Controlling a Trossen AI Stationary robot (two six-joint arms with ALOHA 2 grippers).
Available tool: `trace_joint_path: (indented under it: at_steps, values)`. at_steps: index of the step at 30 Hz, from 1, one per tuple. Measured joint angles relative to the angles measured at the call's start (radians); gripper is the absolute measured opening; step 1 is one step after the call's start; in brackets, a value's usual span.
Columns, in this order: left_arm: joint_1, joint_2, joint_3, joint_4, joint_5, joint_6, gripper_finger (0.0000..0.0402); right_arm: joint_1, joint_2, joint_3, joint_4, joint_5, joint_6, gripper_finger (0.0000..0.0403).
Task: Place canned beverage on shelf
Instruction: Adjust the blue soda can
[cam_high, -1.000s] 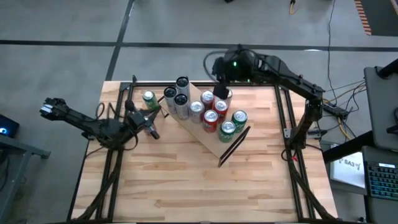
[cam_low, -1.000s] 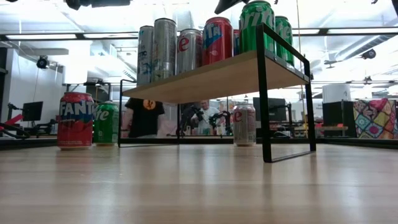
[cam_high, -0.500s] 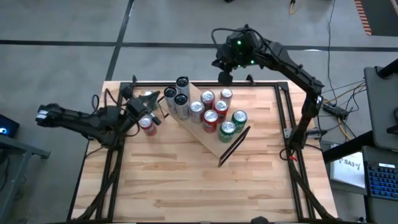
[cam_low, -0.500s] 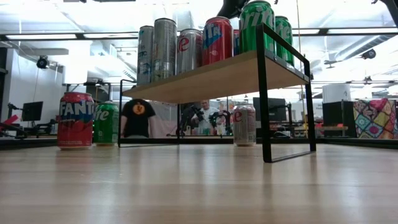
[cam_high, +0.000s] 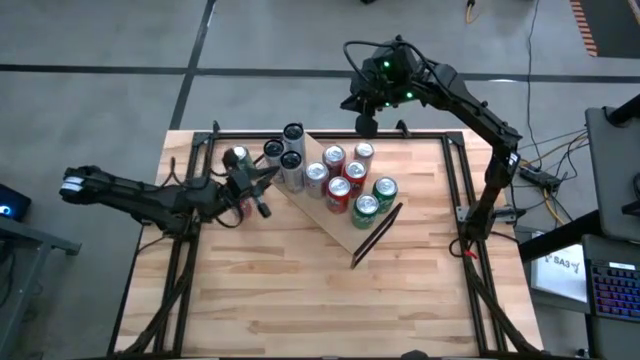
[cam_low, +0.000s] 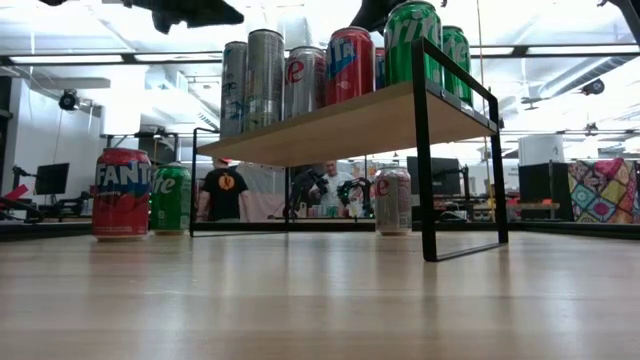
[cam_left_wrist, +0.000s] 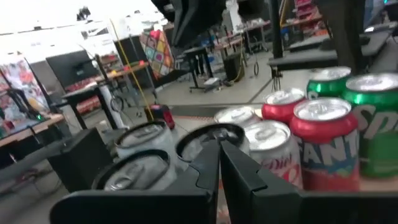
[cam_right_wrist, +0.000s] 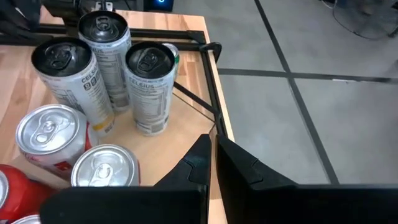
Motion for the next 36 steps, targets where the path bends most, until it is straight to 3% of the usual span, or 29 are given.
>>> trace_joint_path:
  at_steps: [9, 36]
  values:
    - [0.000, 0.075, 0.000, 0.001, -0.238, -0.004, 0.0000, 0.000, -0.002, 0.000, -0.032, 0.000, 0.011, 0.0013]
    - [0.026, 0.095, 0.000, -0.032, -0.301, -0.020, 0.0000, 0.000, -0.002, 0.000, -0.049, 0.007, 0.046, 0.0013]
